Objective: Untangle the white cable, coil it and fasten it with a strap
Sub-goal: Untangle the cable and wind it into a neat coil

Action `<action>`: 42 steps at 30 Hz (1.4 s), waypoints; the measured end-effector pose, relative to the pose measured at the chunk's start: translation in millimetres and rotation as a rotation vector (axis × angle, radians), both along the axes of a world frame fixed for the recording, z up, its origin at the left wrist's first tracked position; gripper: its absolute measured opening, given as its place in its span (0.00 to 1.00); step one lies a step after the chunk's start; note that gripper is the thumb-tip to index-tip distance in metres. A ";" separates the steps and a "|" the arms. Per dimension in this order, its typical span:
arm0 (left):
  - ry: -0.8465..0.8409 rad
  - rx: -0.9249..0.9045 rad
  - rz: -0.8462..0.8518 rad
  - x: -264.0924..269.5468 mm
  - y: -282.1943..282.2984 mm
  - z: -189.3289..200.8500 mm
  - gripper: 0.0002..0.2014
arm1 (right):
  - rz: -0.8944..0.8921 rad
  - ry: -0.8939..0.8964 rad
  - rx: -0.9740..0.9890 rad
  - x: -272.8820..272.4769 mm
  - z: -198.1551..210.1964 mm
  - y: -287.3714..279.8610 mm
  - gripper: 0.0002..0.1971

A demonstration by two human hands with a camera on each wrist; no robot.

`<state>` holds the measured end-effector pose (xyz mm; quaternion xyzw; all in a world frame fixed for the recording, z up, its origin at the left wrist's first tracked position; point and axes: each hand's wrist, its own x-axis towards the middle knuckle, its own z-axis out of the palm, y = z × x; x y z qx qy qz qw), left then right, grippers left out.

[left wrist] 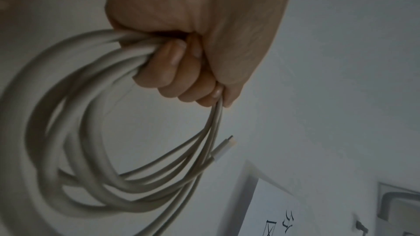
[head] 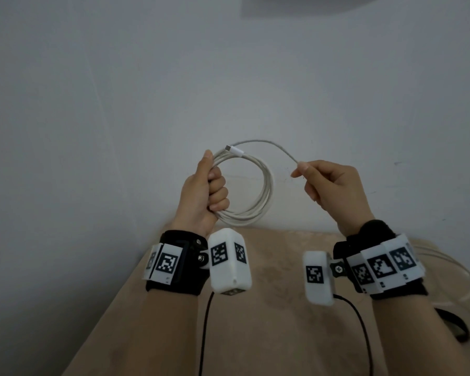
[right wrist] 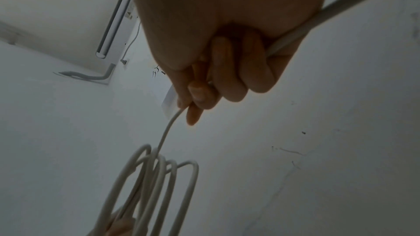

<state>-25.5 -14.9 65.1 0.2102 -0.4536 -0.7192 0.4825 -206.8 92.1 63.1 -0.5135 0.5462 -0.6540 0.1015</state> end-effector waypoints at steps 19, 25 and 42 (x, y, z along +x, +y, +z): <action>0.089 0.037 0.127 -2.6 1.3 0.0 0.23 | 0.233 0.012 0.217 26.7 -2.7 -4.9 0.14; 0.072 -0.001 0.074 -8.8 7.6 1.5 0.23 | 0.183 0.049 0.278 34.4 -7.6 -11.0 0.27; 0.122 0.127 -0.200 -7.9 0.5 -1.1 0.23 | 0.328 -0.132 0.159 36.8 -7.5 -14.3 0.09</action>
